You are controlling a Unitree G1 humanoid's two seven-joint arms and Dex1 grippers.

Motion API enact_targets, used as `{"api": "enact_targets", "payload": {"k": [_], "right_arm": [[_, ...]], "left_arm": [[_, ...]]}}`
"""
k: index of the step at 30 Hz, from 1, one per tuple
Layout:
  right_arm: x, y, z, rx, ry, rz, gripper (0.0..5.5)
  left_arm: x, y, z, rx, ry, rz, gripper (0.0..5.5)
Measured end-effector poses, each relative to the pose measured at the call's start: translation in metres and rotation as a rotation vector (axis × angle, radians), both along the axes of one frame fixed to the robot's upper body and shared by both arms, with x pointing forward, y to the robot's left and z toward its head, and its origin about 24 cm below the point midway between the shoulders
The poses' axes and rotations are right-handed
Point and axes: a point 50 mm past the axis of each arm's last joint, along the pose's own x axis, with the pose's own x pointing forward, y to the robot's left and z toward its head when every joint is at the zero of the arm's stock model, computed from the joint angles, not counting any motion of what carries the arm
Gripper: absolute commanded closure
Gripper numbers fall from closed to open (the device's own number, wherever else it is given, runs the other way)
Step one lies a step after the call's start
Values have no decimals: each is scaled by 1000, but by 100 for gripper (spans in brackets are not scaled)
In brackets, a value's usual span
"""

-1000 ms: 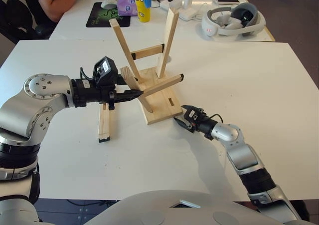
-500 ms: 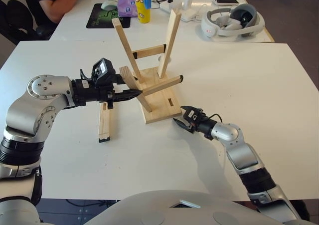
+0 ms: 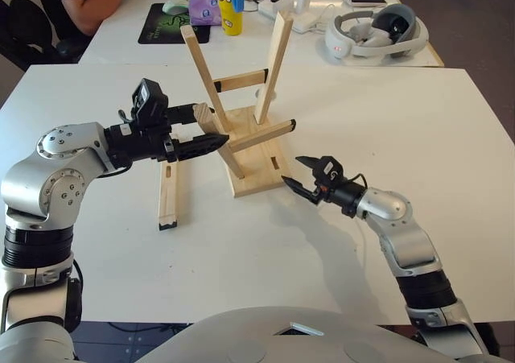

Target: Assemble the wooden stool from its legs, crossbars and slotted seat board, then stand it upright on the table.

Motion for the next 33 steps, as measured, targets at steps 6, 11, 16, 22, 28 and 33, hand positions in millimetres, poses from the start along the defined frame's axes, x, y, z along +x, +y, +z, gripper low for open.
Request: {"api": "enact_targets", "payload": {"k": [6,11,16,22,28,33], "right_arm": [[2,29,-2,254,100,4,361],[3,37,-32,254,195,-79,440],[5,40,-41,223,176,-112,519],[6,41,-43,207,165,-115,550],[7,49,-43,208,167,-107,550],[7,51,-43,204,170,-107,550]], "left_arm": [[-3,7,14,-66,-4,3,163],[-9,13,46,-207,13,-74,230],[-10,3,90,-351,-55,-156,307],[3,-13,104,-397,-151,-66,395],[-1,-31,99,-358,-173,-79,473],[-2,-38,100,-388,-173,-76,548]]}}
